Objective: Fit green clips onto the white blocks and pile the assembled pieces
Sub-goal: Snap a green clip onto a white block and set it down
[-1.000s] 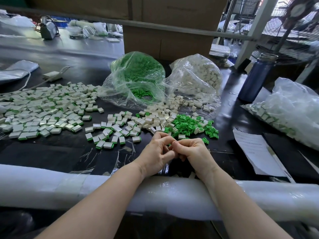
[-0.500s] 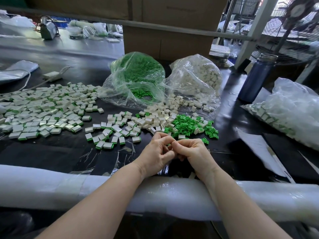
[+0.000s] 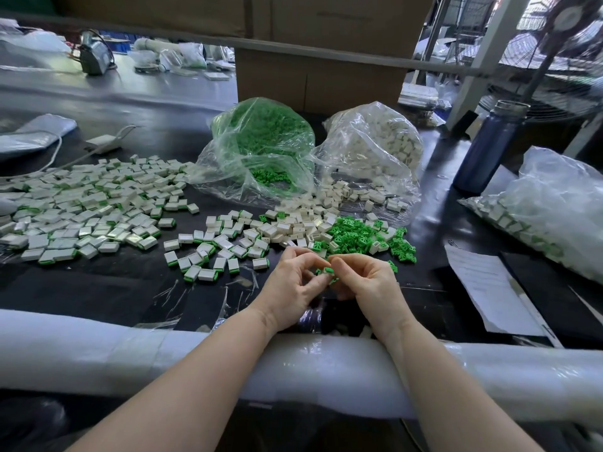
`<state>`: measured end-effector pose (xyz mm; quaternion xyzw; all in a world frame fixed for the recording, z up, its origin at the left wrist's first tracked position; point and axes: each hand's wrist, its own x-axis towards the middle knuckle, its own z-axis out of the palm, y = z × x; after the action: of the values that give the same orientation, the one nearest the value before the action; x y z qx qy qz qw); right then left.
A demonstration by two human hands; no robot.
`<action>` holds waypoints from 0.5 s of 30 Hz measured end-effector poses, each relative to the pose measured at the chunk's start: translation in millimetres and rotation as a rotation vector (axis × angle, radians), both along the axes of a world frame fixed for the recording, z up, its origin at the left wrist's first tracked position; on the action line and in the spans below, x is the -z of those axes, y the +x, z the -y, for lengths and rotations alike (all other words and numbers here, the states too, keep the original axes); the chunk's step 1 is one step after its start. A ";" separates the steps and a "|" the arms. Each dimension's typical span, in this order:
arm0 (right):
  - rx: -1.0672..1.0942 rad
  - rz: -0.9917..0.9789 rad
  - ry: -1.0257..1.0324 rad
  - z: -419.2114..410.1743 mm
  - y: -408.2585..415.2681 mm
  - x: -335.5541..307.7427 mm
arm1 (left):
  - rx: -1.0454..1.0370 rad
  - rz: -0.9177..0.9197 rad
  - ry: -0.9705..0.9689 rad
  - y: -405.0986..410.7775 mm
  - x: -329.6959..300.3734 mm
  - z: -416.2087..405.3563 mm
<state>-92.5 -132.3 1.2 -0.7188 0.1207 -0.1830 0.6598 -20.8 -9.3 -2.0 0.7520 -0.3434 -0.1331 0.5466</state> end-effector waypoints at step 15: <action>0.122 -0.034 -0.418 -1.0 2.4 2.7 | -0.036 0.066 0.040 0.6 2.0 1.1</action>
<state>-90.2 -131.2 -1.5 -0.8343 0.1344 -0.2317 0.4819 -20.2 -10.4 -4.0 0.7729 -0.3449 -0.1054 0.5221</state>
